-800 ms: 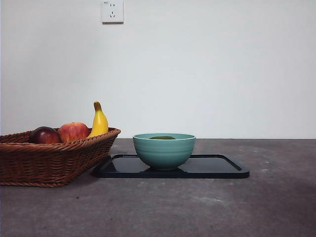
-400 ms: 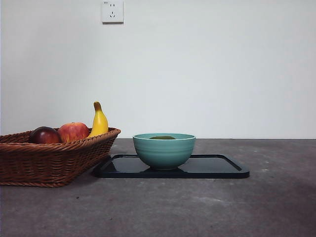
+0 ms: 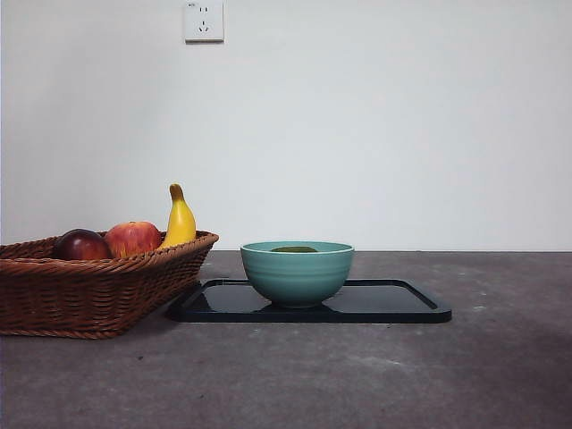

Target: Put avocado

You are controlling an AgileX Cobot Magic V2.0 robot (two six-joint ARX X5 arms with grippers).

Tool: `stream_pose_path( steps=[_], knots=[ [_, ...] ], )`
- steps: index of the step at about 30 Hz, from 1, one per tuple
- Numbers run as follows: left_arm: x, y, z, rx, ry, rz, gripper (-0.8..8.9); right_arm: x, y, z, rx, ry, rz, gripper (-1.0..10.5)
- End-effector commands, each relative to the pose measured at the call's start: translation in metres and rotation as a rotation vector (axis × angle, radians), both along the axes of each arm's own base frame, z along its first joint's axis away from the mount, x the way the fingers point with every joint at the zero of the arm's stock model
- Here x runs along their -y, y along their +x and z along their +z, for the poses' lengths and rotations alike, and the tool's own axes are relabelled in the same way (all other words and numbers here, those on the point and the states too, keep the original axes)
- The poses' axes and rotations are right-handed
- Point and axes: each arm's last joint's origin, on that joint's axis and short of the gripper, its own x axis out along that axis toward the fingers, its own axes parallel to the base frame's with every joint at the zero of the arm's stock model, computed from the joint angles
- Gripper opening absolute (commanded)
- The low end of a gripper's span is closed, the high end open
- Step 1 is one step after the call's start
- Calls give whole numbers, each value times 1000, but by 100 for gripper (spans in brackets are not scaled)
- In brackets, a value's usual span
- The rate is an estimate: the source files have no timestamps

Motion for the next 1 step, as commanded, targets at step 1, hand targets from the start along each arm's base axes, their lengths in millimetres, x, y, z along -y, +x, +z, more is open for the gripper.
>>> stream_pose_path(
  steps=[1],
  knots=[
    [0, 1, -8, -28, -10, 6, 7, 0, 0, -1, 6, 13, -2, 8]
  ],
)
